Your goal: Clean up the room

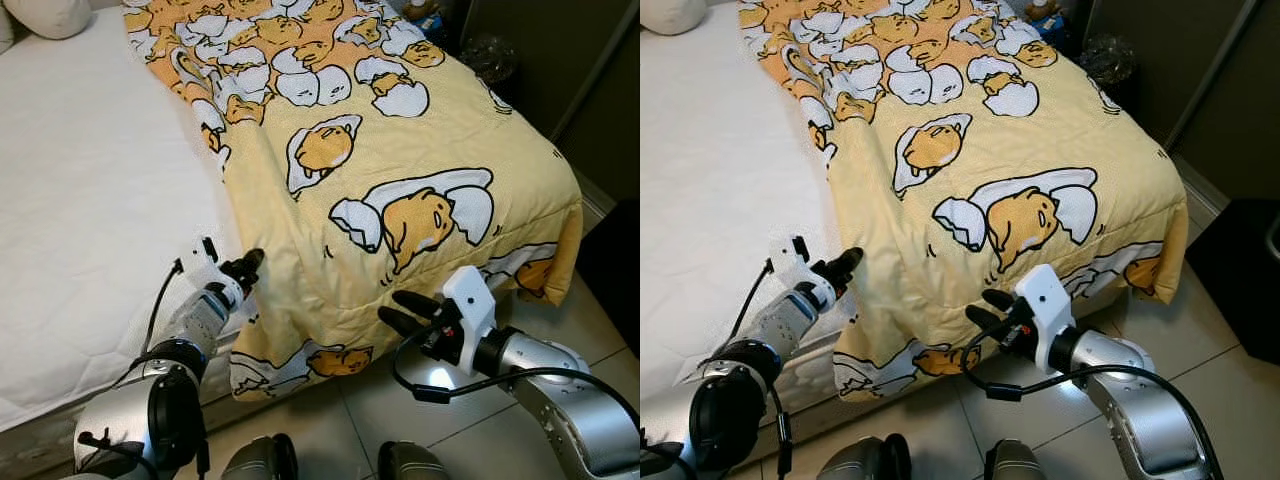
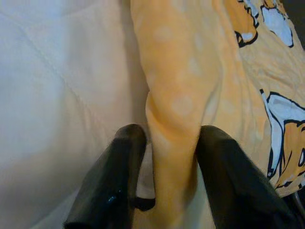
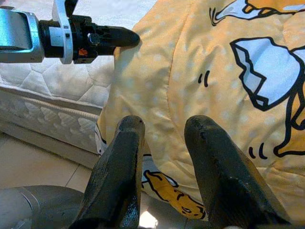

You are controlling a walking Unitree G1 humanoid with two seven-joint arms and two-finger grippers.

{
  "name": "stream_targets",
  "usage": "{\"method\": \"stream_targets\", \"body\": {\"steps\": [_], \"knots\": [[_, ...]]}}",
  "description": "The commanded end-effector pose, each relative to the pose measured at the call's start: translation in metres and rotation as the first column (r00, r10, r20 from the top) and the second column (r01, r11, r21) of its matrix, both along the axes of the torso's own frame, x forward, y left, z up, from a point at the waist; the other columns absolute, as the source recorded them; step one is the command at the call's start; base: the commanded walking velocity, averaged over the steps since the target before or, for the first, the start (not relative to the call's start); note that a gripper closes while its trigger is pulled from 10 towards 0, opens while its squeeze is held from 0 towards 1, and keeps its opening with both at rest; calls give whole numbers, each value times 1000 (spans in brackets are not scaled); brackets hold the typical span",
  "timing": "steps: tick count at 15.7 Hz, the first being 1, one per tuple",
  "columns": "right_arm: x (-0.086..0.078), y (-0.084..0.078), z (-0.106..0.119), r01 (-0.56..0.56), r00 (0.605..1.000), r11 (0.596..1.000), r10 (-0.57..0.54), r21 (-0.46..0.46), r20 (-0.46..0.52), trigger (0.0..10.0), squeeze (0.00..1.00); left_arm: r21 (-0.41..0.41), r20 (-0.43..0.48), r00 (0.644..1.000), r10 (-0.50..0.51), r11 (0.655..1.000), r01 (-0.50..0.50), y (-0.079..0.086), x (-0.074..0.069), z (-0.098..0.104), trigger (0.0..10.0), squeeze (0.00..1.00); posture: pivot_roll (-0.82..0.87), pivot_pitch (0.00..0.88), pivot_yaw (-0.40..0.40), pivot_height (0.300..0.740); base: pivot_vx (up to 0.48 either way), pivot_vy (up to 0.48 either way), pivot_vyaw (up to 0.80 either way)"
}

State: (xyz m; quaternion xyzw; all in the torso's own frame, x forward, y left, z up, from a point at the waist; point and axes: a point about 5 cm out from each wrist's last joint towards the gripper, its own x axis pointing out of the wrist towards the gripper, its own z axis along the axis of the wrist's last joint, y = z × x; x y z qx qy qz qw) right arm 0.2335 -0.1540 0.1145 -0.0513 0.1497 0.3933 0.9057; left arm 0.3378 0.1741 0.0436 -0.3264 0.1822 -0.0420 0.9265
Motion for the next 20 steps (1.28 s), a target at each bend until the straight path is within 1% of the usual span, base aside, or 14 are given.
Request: {"method": "stream_targets", "body": {"steps": [1,5,11,13,14,15,16,17,18,19,20], "knots": [[-1,3,4,-17,1000,1000,17,17,12,10000,0,8,7,1000,16,1000,-16,3,-2,-2,0,0,-336,124,107,740,0,0,0],[0,3,4,-17,1000,1000,16,19,15,10000,0,21,17,999,30,999,-30,5,-3,-3,0,0,-333,121,108,740,0,0,0],[2,5,4,-18,1000,1000,17,22,20,10000,0,15,32,999,24,1000,-24,5,-3,-2,0,0,-330,116,111,740,0,0,0],[3,5,4,-17,1000,1000,16,21,23,10000,0,45,50,999,5,999,-7,4,0,2,0,0,-332,114,114,740,0,0,0],[4,4,6,-6,999,1000,6,21,36,10000,0,171,206,977,-51,985,16,2,16,30,0,0,-342,111,135,740,0,0,0],[4,-1,9,20,999,999,-21,27,46,10000,0,255,530,841,-110,966,-34,-4,32,87,0,0,-334,111,143,740,0,0,0],[3,-3,9,28,998,999,-30,30,48,10000,0,268,623,772,-123,961,-63,-6,33,105,0,0,-334,111,143,740,0,0,0],[2,-4,8,43,998,998,-45,38,44,10000,0,268,707,696,-128,959,-96,-11,26,121,0,0,-329,103,149,740,0,0,0],[1,-4,7,44,998,998,-46,38,41,10000,0,272,713,688,-133,958,-97,-14,20,117,0,0,-329,103,149,740,0,0,0],[1,-3,5,43,998,998,-45,39,39,10000,0,288,667,732,-138,954,-82,-14,11,97,0,0,-326,101,150,740,0,0,0],[0,1,4,37,999,998,-38,43,37,10000,0,368,552,820,-148,926,-81,-10,-8,55,0,0,-326,103,150,740,0,0,0]]}}
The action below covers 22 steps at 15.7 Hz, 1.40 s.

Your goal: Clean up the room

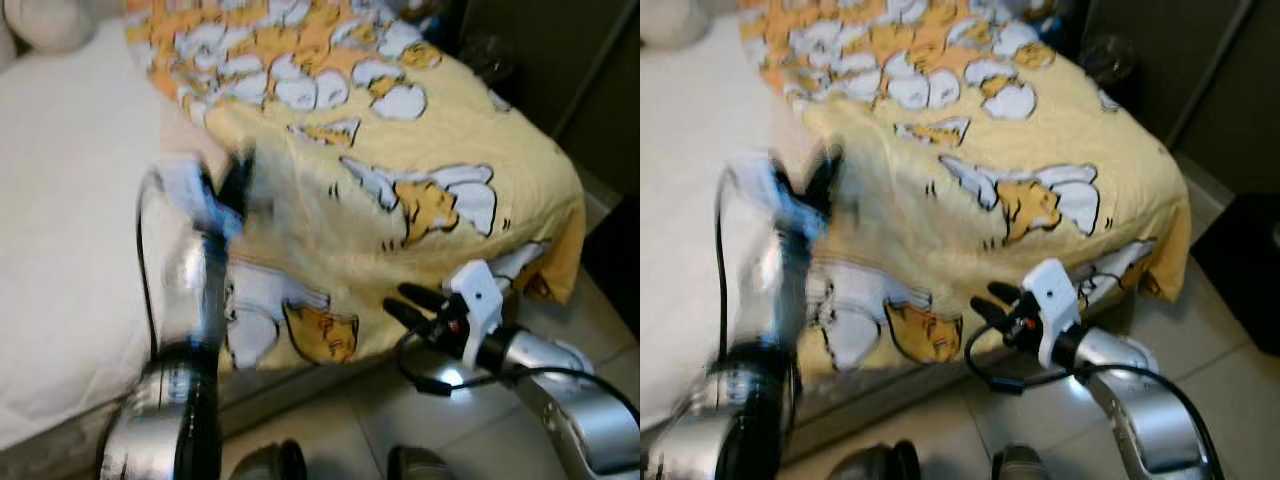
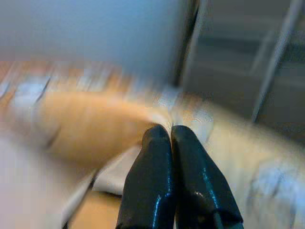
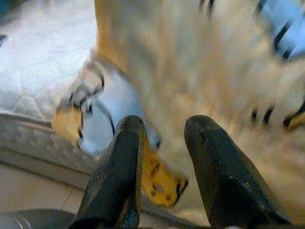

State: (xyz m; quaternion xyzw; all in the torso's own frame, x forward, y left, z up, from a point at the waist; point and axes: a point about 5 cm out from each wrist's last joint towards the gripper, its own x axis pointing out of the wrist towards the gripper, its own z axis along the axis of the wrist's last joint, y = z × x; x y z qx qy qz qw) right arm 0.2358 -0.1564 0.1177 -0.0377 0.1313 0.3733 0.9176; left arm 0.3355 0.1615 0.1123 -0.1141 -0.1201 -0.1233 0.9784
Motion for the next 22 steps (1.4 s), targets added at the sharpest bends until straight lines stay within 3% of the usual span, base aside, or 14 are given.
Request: {"method": "stream_targets", "body": {"steps": [1,2,3,4,6,12,13,14,15,19,22], "knots": [[-1,5,1,-14,1000,1000,14,8,10,10000,0,39,-128,990,55,998,-51,9,-14,-32,0,0,-323,97,147,740,0,0,0],[-1,6,0,-24,1000,1000,24,6,10,10000,0,85,-276,949,156,987,-137,23,-30,-63,0,0,-318,95,145,740,0,0,0],[0,6,0,-27,1000,1000,27,5,9,10000,0,171,-350,908,229,969,-178,33,-39,-77,0,0,-318,95,145,740,0,0,0],[0,6,0,-29,1000,1000,29,4,9,10000,0,290,-408,857,313,935,-204,45,-48,-89,0,0,-318,95,145,740,0,0,0],[1,7,-1,-38,999,999,38,2,9,10000,0,371,-452,808,377,904,-214,55,-56,-99,0,0,-308,80,136,740,0,0,0],[3,7,-1,-47,999,999,47,-2,18,10000,0,353,-361,884,297,921,-165,25,-33,-78,0,0,-307,66,136,740,0,0,0],[3,7,-1,-46,999,999,46,-2,18,10000,0,354,-357,884,302,920,-171,25,-31,-76,3961,0,-307,67,137,740,0,0,0],[3,7,-1,-46,999,999,46,-2,18,10000,0,304,-364,890,274,938,-165,24,-30,-75,10000,0,-309,67,138,740,0,0,0],[2,8,-1,-44,999,999,44,-1,18,10000,0,270,-358,887,291,942,-200,29,-30,-74,10000,1000,-311,71,141,740,0,0,0],[2,7,-2,-40,999,999,40,2,15,10000,0,235,-237,877,417,901,-365,58,-31,-54,10000,1000,-303,80,134,740,0,0,0],[4,8,-1,-46,999,999,45,5,16,10000,0,239,-73,820,567,809,-538,89,-35,-32,10000,1000,-296,80,128,740,0,0,0]]}}
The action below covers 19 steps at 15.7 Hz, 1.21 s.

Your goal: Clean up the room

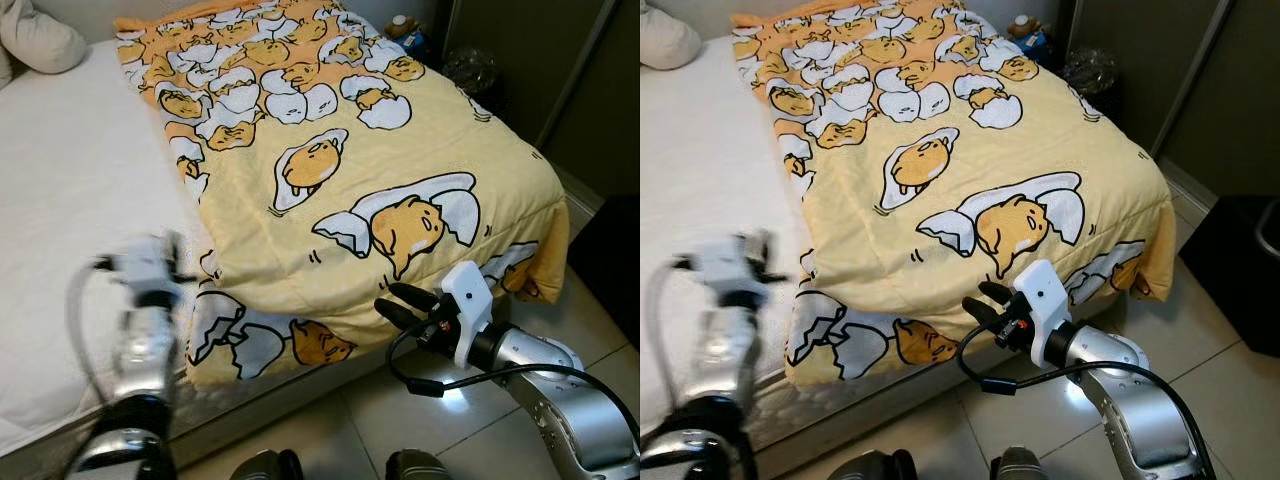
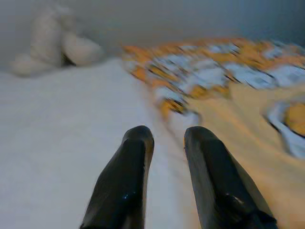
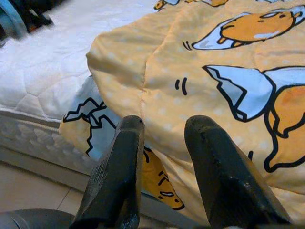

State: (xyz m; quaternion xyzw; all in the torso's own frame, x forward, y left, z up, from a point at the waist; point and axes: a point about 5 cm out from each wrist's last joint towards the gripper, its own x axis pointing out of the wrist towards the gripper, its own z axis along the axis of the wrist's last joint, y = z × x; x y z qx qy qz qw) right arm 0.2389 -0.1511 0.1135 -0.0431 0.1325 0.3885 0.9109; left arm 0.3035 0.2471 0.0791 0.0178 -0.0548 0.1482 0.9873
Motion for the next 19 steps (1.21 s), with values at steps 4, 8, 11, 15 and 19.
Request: {"method": "stream_targets", "body": {"steps": [4,8,11,15,19], "knots": [[1,6,3,-37,999,999,37,0,14,10000,0,-24,-242,960,-141,990,139,-6,-3,-34,10000,1000,-290,107,104,740,0,0,0],[-10,7,5,-61,998,998,61,-23,-1,10000,0,-67,-491,845,-214,976,209,-10,-23,-73,10000,1000,-323,186,90,740,0,0,0],[-18,4,9,-65,998,997,65,-33,-16,10000,0,-45,-548,813,-197,977,206,-1,-28,-78,10000,1000,-354,246,81,740,0,0,0],[-25,5,13,-80,996,996,78,-41,-36,10000,0,34,-610,783,-120,984,177,4,-25,-78,10000,1000,-364,277,66,740,0,0,0],[-20,8,15,-84,996,996,82,-37,-33,10000,0,-3,-562,813,-151,983,181,1,-20,-73,0,0,-352,271,71,740,0,0,0]]}}
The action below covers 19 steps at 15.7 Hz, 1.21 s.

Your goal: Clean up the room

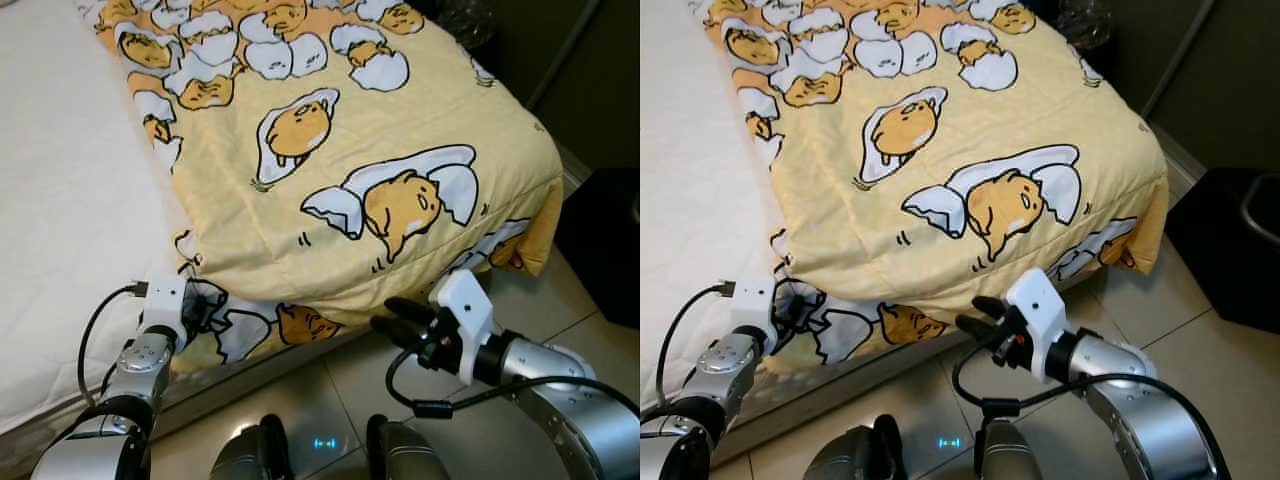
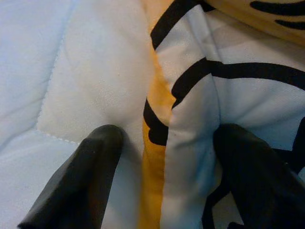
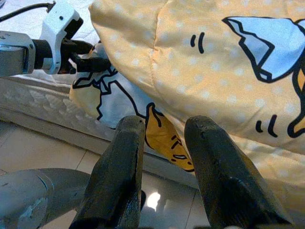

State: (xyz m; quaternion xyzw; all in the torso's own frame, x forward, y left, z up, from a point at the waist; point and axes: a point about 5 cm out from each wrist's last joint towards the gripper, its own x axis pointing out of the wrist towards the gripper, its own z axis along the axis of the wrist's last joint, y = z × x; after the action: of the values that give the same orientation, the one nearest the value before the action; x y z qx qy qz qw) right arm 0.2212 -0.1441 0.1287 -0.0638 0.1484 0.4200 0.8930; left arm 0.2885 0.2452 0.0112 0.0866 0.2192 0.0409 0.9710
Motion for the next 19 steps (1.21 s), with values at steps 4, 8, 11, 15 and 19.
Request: {"method": "stream_targets", "body": {"steps": [4,8,11,15,19], "knots": [[2,5,-2,-3,1000,1000,3,14,-6,10000,0,-55,37,998,50,997,-48,12,-15,-5,0,0,-319,250,84,740,0,0,0],[4,8,-5,-8,1000,1000,8,21,-8,10000,0,-101,69,996,58,994,-51,12,-23,-9,0,0,-294,238,77,740,0,0,0],[7,10,-5,-24,1000,999,24,25,-5,10000,0,-132,104,993,54,990,-40,8,-23,-9,0,0,-281,231,66,740,0,0,0],[9,13,-6,-29,1000,999,29,33,-1,10000,0,-139,126,992,31,990,-13,8,-22,-6,0,0,-269,225,79,740,0,0,0],[10,14,-9,-14,1000,999,14,41,9,10000,0,-268,205,978,-27,960,83,6,-34,-6,0,0,-248,183,106,740,0,0,0]]}}
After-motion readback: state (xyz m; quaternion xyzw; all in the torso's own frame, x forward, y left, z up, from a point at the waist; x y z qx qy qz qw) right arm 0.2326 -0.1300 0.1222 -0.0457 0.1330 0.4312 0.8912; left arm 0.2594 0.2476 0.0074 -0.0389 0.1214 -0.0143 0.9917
